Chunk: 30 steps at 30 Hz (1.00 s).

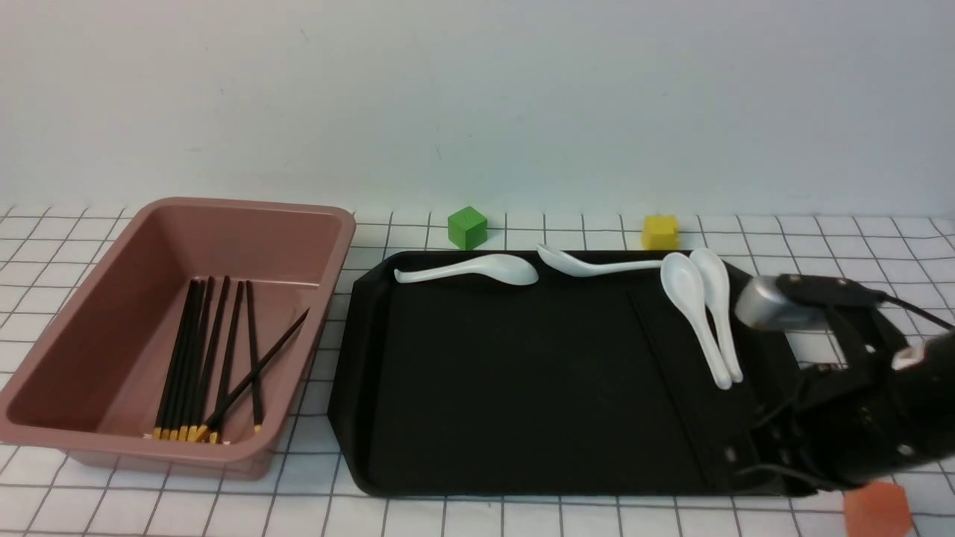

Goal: On white black tablecloth take chopsticks from black tray and put them in box.
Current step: 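Move the gripper over the chopsticks on the black tray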

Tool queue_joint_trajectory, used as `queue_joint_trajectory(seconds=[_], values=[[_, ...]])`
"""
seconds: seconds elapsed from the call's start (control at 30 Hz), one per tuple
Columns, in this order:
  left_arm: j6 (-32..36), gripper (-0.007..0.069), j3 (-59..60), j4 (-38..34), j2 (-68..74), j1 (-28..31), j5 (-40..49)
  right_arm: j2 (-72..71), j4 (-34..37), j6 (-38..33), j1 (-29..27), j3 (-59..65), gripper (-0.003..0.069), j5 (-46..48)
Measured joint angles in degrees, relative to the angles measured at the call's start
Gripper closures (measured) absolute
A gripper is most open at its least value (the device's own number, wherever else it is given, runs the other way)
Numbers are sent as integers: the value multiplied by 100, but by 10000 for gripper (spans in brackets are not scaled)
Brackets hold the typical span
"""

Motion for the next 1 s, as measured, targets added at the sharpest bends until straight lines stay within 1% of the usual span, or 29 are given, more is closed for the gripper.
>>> queue_joint_trajectory(seconds=[0.03, 0.1, 0.27, 0.3, 0.33, 0.5, 0.6, 0.73, 0.83, 0.97, 1.0], values=[[0, 386, 0, 0, 0, 0, 0, 130, -131, 115, 38, -87, 536, -33], [0, 386, 0, 0, 0, 0, 0, 564, -655, 482, 120, -384, 491, -45], [0, 386, 0, 0, 0, 0, 0, 1564, -1929, 1582, 163, -1100, 362, -52], [0, 386, 0, 0, 0, 0, 0, 1600, -1964, 1652, 163, -1127, 354, -53], [0, 386, 0, 0, 0, 0, 0, 1876, -2192, 1847, 163, -1343, 328, -58], [0, 386, 0, 0, 0, 0, 0, 2614, -2361, 1996, 163, -1866, 301, -49], [0, 386, 0, 0, 0, 0, 0, 2973, -2397, 2006, 163, -2040, 310, -56], [0, 386, 0, 0, 0, 0, 0, 3181, -2532, 2021, 163, -2148, 356, -5], [0, 386, 0, 0, 0, 0, 0, 3234, -2585, 2025, 163, -2199, 412, 66], [0, 386, 0, 0, 0, 0, 0, 3253, -2690, 2025, 163, -2233, 517, 161], [0, 386, 0, 0, 0, 0, 0, 3259, -2690, 2025, 163, -2233, 534, 171]])
